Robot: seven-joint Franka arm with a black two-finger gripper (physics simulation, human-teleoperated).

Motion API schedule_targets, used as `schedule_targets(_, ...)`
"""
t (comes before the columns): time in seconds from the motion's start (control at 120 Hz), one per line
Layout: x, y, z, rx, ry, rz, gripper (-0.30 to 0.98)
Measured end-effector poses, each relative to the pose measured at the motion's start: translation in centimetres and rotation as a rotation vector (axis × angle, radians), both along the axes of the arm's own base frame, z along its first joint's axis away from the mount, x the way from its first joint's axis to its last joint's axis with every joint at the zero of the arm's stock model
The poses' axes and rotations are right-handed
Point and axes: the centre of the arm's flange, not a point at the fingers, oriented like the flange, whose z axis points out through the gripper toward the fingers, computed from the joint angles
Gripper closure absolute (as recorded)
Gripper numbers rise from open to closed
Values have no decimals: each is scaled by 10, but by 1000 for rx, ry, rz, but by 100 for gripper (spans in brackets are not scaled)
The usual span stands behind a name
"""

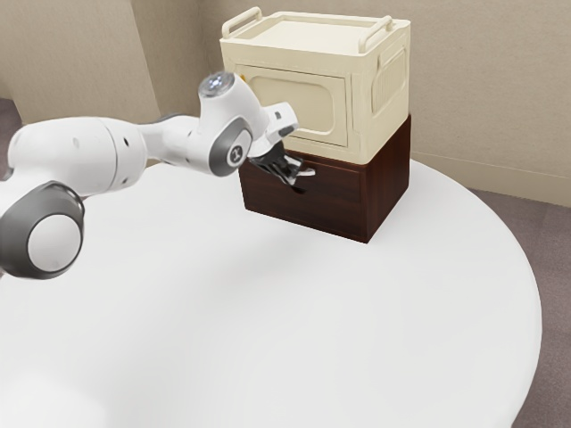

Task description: Push the drawer handle with one arm to close the drawer

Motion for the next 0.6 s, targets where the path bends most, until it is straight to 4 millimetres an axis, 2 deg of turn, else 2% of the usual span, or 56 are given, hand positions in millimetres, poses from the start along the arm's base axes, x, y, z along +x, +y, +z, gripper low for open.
schedule_targets(0.275,2,2,-3,10,-25,-29,70)
schedule_targets(0.325,-3,1,-2,11,-20,-35,69)
schedule_targets(0.375,-29,-3,7,13,12,-40,65)
schedule_targets(0.442,-96,-5,25,8,79,-28,51)
schedule_targets(0.483,-136,-2,55,11,96,-14,42)
schedule_targets(0.525,-162,5,87,-5,116,12,35)
schedule_targets(0.567,-176,16,117,-29,136,43,28)
schedule_targets(0.6,-176,25,153,-50,134,61,24)
